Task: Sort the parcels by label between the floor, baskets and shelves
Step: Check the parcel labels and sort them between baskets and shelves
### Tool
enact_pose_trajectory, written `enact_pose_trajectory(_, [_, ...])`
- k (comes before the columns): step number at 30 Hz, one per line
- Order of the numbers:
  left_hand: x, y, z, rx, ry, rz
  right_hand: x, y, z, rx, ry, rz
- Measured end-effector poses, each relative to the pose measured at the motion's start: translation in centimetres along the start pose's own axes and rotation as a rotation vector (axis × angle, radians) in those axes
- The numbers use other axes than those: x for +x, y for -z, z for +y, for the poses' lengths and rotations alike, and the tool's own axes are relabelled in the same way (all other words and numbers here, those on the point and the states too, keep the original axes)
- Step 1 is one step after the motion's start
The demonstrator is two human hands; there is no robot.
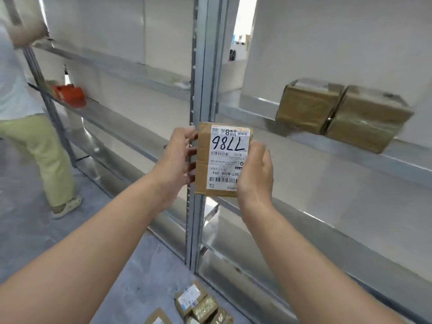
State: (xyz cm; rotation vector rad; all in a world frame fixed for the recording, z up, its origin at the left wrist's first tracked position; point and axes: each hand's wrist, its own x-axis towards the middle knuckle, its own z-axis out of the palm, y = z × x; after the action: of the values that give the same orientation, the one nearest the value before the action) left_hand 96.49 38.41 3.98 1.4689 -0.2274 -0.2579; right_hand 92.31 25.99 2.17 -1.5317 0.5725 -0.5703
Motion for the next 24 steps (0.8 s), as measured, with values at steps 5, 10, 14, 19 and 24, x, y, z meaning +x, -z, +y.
enact_pose_trajectory(5, [-4.4,-4.2,7.7,0.036,-0.174,-0.036,-1.8,5.1,-8.4,0.060,0.155,-0.022])
enact_pose_trajectory(10, [-8.3,-7.9,14.4,0.066,-0.316,-0.048,-3.7,9.2,-15.4,0.084,0.265,-0.064])
enact_pose_trajectory(14, [-10.5,-10.2,18.7,0.075,-0.406,-0.074,-4.9,12.0,-19.8,0.112,0.359,-0.065])
enact_pose_trajectory(19, [-12.1,-12.3,22.6,0.085,-0.452,-0.112,-5.6,14.4,-24.0,0.139,0.433,-0.049])
enact_pose_trajectory(24, [-12.7,-13.7,25.1,0.075,-0.468,-0.203,-6.3,16.0,-26.3,0.115,0.458,0.016])
